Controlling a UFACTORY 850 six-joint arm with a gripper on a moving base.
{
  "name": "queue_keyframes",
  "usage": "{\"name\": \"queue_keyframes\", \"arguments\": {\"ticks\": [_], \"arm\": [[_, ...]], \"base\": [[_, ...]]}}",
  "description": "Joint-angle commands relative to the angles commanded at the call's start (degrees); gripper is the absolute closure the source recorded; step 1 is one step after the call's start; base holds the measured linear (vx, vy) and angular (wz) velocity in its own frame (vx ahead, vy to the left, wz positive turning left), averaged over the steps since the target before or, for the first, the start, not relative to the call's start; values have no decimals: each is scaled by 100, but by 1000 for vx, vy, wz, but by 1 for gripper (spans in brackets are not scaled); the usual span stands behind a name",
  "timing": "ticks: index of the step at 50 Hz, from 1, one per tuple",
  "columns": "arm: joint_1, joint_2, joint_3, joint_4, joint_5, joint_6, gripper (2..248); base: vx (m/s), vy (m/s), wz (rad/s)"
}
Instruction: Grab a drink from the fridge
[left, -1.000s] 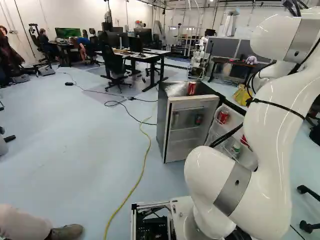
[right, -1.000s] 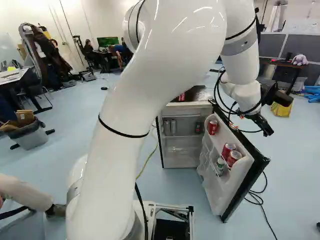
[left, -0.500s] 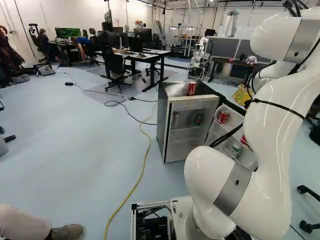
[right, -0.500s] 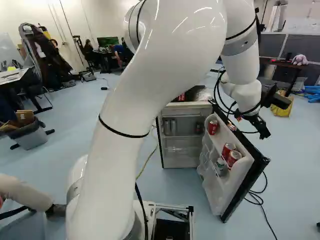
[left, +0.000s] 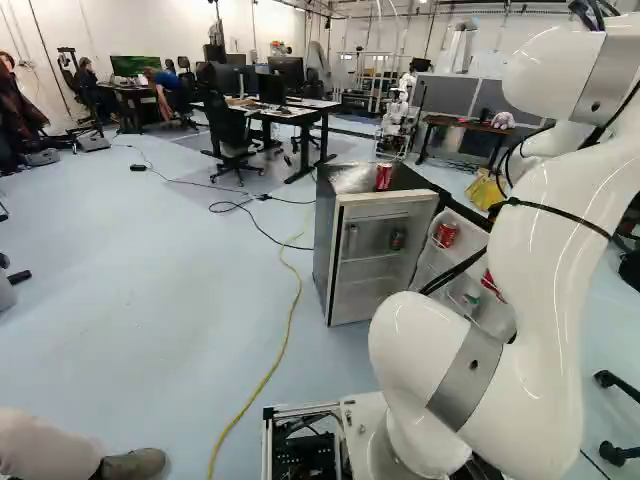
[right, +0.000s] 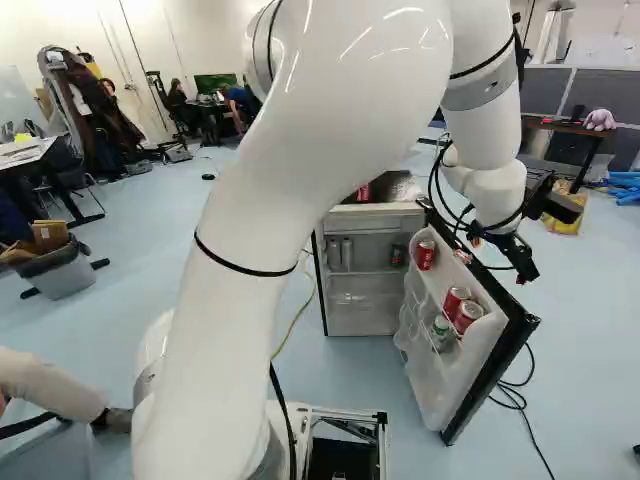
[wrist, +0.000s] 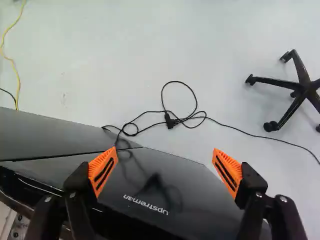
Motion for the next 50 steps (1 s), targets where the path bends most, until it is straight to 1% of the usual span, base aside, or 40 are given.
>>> {"name": "queue_keyframes", "arguments": {"ticks": [18,50], "arm": [[-58,147,204,0,0,0,3],[-122,511,700,0,0,0,3]], "base": [[0,0,0],[0,0,0]]}}
